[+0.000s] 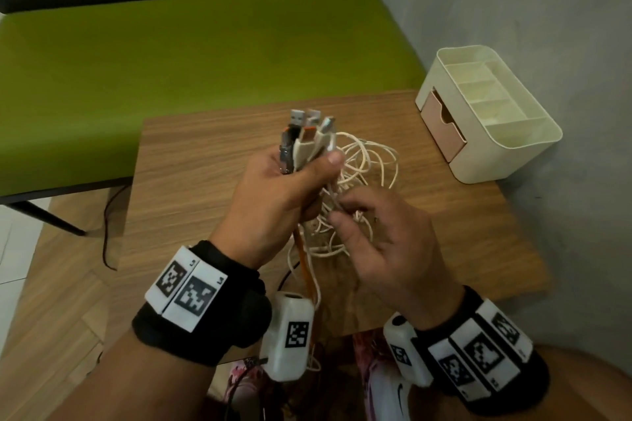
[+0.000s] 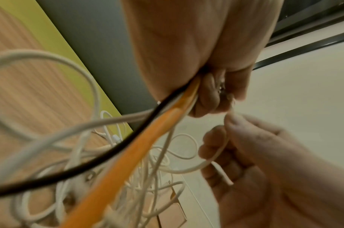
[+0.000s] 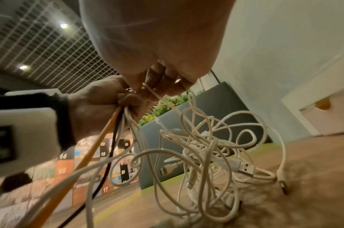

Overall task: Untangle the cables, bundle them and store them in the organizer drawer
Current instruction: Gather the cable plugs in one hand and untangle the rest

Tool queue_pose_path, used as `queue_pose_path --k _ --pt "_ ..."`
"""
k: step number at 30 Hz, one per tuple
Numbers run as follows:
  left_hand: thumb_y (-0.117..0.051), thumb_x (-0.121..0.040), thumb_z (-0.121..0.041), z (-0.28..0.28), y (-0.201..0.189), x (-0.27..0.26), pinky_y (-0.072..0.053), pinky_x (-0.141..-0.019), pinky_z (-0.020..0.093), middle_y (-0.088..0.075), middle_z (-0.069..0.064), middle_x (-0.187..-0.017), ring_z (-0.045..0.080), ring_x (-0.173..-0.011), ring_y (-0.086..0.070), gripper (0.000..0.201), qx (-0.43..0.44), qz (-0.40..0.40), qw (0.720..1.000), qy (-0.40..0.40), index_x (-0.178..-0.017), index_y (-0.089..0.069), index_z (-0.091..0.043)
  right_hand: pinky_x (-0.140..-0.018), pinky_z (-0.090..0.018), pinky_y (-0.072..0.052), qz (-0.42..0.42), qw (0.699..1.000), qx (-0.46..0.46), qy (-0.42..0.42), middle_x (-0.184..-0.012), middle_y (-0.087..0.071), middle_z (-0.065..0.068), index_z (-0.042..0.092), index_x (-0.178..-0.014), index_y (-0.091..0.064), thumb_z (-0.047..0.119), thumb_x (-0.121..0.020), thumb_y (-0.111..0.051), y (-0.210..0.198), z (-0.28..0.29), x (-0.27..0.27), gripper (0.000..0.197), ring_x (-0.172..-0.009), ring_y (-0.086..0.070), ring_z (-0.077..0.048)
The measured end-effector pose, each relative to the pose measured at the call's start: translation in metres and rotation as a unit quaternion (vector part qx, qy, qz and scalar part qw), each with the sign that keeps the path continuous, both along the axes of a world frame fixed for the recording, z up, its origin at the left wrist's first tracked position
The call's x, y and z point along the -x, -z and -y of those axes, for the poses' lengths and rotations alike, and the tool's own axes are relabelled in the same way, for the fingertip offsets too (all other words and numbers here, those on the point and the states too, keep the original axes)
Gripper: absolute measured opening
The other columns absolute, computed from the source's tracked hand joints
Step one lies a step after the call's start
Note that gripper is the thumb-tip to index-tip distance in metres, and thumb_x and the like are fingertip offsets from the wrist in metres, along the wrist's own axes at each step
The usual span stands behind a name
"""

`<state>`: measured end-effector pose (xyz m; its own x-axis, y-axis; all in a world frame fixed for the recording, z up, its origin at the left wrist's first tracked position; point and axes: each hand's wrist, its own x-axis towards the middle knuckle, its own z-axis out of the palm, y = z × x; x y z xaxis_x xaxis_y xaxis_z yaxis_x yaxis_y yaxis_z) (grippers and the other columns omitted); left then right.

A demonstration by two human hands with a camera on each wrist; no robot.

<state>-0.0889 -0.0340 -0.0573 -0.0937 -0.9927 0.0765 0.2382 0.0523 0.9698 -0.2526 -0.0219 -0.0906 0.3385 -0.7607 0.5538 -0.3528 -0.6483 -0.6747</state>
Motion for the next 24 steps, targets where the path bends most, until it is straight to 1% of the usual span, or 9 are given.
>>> queue_pose_path --k 3,6,7,9,10,12,16,19,24 --pt "-0.059 -0.092 -0.036 0.000 -0.006 0.000 -0.037 -0.058 0.024 -0.051 0.001 -0.071 0.013 -0.062 -0.042 0.027 0.055 -0.078 0.995 -0.036 -0.080 -0.054 -0.012 -0.067 -0.029 -0.049 -0.017 0.993 -0.115 -0.002 -0.085 -0.064 0.007 0.013 -0.098 -0.065 0.038 -0.096 -0.052 0.001 0.011 0.002 0.028 -0.080 -0.061 -0.009" --pt "-0.040 -0.098 -0.042 0.002 -0.015 -0.004 -0.042 -0.071 0.028 -0.049 -0.003 -0.065 0.012 -0.069 -0.047 0.034 0.030 -0.206 0.976 -0.062 -0.078 -0.048 -0.016 -0.069 -0.033 -0.048 -0.082 0.987 -0.141 -0.002 -0.082 -0.061 0.007 0.014 -0.096 -0.065 0.041 -0.100 -0.046 0.009 0.022 0.006 0.033 -0.078 -0.058 -0.008" --pt "-0.035 -0.100 -0.045 0.002 -0.017 -0.006 -0.046 -0.070 0.027 -0.046 -0.005 -0.061 0.011 -0.068 -0.049 0.039 0.005 -0.238 0.969 -0.069 -0.075 -0.046 -0.017 -0.070 -0.035 -0.048 -0.095 0.985 -0.143 0.003 -0.082 -0.061 0.007 0.015 -0.095 -0.065 0.040 -0.100 -0.045 0.011 0.025 0.007 0.033 -0.079 -0.057 -0.008" --pt "-0.031 -0.100 -0.051 0.000 -0.023 -0.009 -0.044 -0.053 0.021 -0.036 -0.008 -0.055 0.006 -0.054 -0.042 0.044 -0.033 -0.267 0.960 -0.073 -0.070 -0.042 -0.020 -0.070 -0.038 -0.048 -0.106 0.983 -0.147 0.017 -0.080 -0.060 0.006 0.015 -0.090 -0.064 0.044 -0.099 -0.044 0.010 0.030 0.009 0.037 -0.078 -0.057 -0.010" --pt "-0.032 -0.099 -0.053 -0.001 -0.026 -0.011 -0.035 -0.043 0.018 -0.030 -0.009 -0.053 0.005 -0.048 -0.032 0.045 -0.042 -0.256 0.963 -0.074 -0.070 -0.040 -0.021 -0.069 -0.040 -0.048 -0.105 0.984 -0.142 0.024 -0.080 -0.060 0.006 0.015 -0.088 -0.065 0.045 -0.098 -0.046 0.008 0.032 0.010 0.037 -0.077 -0.057 -0.011" --pt "-0.041 -0.092 -0.056 -0.001 -0.027 -0.016 -0.021 -0.037 0.018 -0.024 -0.009 -0.053 0.005 -0.044 -0.019 0.042 -0.039 -0.184 0.978 -0.087 -0.069 -0.036 -0.022 -0.068 -0.039 -0.048 -0.087 0.987 -0.129 0.032 -0.080 -0.060 0.006 0.014 -0.087 -0.066 0.040 -0.097 -0.054 -0.003 0.032 0.010 0.030 -0.077 -0.057 -0.014" --pt "-0.062 -0.089 -0.041 0.000 -0.022 -0.022 -0.023 -0.043 0.021 -0.028 -0.008 -0.053 0.010 -0.045 -0.021 0.032 -0.027 0.035 0.995 -0.091 -0.064 -0.049 -0.027 -0.064 -0.028 -0.044 -0.055 0.994 -0.090 0.017 -0.079 -0.056 0.006 0.012 -0.088 -0.067 0.029 -0.094 -0.063 -0.035 0.029 0.005 0.019 -0.074 -0.053 -0.012" --pt "-0.068 -0.090 -0.028 -0.006 -0.026 -0.016 -0.027 -0.046 0.022 -0.040 -0.014 -0.045 0.003 -0.041 -0.032 0.026 -0.027 0.159 0.986 -0.049 -0.065 -0.061 -0.029 -0.062 -0.024 -0.039 -0.052 0.997 -0.064 -0.006 -0.075 -0.051 0.007 0.011 -0.089 -0.067 0.023 -0.092 -0.068 -0.053 0.029 -0.002 0.012 -0.069 -0.048 -0.012" --pt "-0.073 -0.083 -0.036 -0.005 -0.030 -0.021 -0.020 -0.046 0.024 -0.031 -0.005 -0.050 0.011 -0.043 -0.023 0.030 -0.101 0.158 0.978 0.096 -0.057 -0.062 -0.026 -0.062 -0.010 -0.043 -0.001 0.993 -0.119 0.000 -0.080 -0.059 0.021 0.028 -0.089 -0.061 0.027 -0.082 -0.077 -0.053 0.022 0.006 0.018 -0.074 -0.055 -0.001"
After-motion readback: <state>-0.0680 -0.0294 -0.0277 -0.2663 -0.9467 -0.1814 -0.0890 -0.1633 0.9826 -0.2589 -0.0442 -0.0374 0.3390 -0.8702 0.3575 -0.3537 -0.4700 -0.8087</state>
